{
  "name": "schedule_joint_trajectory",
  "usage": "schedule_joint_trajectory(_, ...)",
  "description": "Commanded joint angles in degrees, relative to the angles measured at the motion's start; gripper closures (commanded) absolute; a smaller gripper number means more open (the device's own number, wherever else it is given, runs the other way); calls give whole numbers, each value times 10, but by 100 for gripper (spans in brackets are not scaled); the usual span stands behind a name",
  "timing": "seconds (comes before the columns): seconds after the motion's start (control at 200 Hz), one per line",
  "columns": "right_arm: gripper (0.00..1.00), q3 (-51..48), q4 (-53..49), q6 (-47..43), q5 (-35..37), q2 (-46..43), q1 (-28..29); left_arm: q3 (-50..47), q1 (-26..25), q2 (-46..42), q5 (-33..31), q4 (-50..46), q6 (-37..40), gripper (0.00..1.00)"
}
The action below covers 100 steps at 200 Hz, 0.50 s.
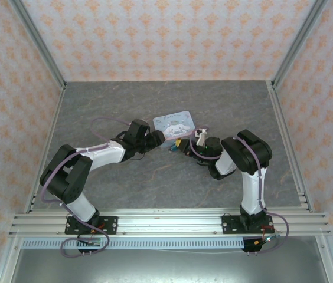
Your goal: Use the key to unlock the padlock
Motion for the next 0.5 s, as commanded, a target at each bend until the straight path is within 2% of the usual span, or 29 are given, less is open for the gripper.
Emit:
schedule_joint_trajectory(0.0,87,2,29,-6,11,6,3,-14,-14,32,-6,-75,2,30)
schedule_joint_trajectory(0.255,100,-2,22,-3,21,4,0,-17,-14,31,-8,-75,2,30)
schedule_joint_trajectory(0.395,100,-13,18,-5,21,-1,-5,-17,-14,32,-12,-75,1,30)
schedule_joint_trajectory(0.495,96,-17,17,-9,15,-3,-6,-15,-14,35,-12,-75,0,30)
